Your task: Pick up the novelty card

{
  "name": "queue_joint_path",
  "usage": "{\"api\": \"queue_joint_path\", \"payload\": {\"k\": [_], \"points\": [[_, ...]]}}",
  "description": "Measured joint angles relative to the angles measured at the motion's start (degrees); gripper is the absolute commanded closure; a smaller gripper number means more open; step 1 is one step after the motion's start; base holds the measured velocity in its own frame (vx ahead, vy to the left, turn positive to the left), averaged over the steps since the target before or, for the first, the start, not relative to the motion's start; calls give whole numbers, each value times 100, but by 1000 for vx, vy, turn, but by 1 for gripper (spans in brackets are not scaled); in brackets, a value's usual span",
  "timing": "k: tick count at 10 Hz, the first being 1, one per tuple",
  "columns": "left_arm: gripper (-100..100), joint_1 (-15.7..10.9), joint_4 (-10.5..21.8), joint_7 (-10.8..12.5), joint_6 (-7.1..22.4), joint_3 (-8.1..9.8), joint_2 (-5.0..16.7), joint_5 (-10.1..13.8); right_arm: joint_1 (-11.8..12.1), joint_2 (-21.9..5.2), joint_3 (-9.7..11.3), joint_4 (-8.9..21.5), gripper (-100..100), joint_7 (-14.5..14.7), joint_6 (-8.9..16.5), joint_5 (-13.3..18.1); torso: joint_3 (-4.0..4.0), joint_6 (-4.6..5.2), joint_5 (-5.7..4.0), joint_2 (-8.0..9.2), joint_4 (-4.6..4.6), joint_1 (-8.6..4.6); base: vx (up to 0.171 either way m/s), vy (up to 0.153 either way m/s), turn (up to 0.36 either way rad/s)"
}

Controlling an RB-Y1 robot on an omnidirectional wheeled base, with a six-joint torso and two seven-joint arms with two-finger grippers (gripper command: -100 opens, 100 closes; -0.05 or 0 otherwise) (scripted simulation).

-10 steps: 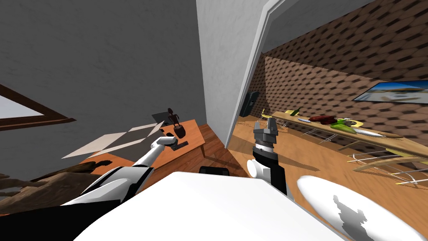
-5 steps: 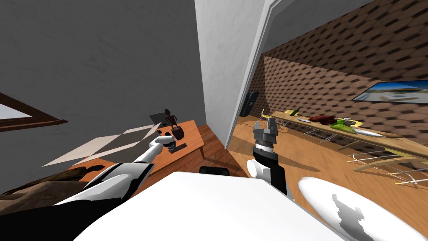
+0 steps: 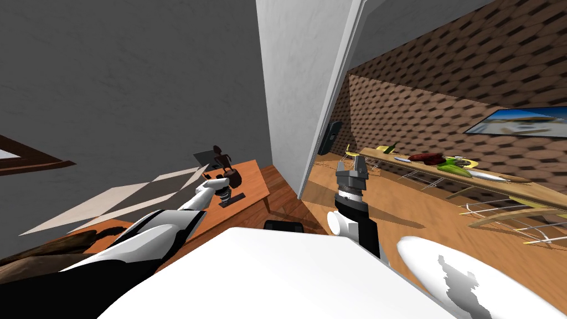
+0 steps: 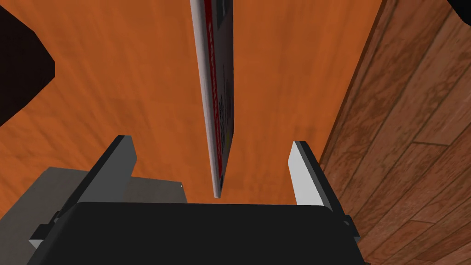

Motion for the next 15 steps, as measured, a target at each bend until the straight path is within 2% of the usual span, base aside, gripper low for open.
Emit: {"api": "queue_joint_path", "payload": {"k": [2,4,5,6,9,10,14,15], "points": [[-100,-185,393,-78,255,18,61,150,0,0,0,0,0,0,0,0,-2,-1,1,-4,-1,4,87,6,-27],[-100,-246,526,-82,493,30,82,252,0,0,0,0,0,0,0,0,-2,-1,1,-3,-1,1,58,-2,-10],[0,-246,523,-73,524,31,82,256,0,0,0,0,0,0,0,0,5,-1,1,11,1,1,7,0,0],[-100,-247,523,-74,521,31,82,256,-1,0,0,0,0,0,0,0,12,-2,1,22,4,2,18,22,9],[-100,-174,714,-96,214,42,-117,158,-1,0,0,0,0,0,0,0,13,-2,5,23,4,16,16,28,5],[100,-175,735,-105,178,42,-125,154,-1,0,0,0,0,0,0,0,15,-2,2,26,5,9,0,0,0],[100,-168,742,-94,199,44,-125,158,-1,0,0,0,0,0,0,0,14,7,6,24,7,15,0,0,0],[0,-168,742,-95,200,43,-126,158,-1,0,0,0,0,0,0,0,15,6,5,24,8,15,0,0,0]]}}
